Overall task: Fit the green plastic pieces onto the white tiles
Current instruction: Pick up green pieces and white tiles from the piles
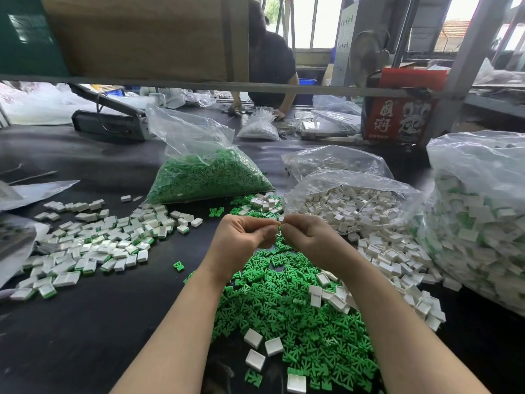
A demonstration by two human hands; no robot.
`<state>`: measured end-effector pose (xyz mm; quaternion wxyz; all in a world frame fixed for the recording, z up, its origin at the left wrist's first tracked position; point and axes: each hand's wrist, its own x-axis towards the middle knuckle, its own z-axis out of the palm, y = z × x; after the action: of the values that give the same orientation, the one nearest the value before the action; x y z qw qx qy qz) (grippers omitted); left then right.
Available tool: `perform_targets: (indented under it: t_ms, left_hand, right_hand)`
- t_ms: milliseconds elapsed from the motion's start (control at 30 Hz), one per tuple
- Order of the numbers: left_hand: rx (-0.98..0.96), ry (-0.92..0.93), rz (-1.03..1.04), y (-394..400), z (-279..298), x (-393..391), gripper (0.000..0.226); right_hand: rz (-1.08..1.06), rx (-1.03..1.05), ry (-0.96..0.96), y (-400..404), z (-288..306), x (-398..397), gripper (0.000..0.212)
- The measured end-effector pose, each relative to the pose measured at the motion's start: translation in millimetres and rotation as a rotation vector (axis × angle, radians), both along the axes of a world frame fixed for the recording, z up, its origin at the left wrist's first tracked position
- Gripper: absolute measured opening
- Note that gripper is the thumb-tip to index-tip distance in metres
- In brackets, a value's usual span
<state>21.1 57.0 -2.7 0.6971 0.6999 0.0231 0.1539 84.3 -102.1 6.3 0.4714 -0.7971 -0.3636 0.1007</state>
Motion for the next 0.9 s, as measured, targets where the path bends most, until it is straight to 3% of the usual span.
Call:
perform_targets:
  t_ms: [367, 467, 600, 667, 800, 900]
  left_hand:
    - [-0.021, 0.044, -0.007, 7.5, -2.8, -0.2, 0.013]
    - [-0.129, 0.102, -0.028, 11.4, -0.1, 0.7, 0.005]
    - [-0.271, 0.252, -0.060, 16.2, 0.3, 1.9, 0.012]
    - [-0.306, 0.297, -0.056, 16.5, -0.7, 3.0, 0.007]
    - [-0.393, 0.370, -0.074, 17.8, -3.4, 3.9, 0.024]
    - [-0.433, 0.405, -0.081, 19.5, -4.2, 3.4, 0.013]
  right_hand:
    - [-0.023, -0.068, -0.086, 2.0, -2.1, -1.7, 0.026]
    - [-0.071, -0.135, -0.287, 8.2, -2.6, -2.0, 0.022]
    - [-0.059, -0.161, -0.445, 9.9, -6.3, -2.0, 0.016]
    - [-0.049, -0.174, -0.512, 9.8, -7.1, -2.3, 0.017]
    - [-0.042, -0.140, -0.656, 9.9, -6.9, -3.0, 0.023]
    - [-0.043, -0.103, -0.708, 8.7, -7.2, -3.6, 0.035]
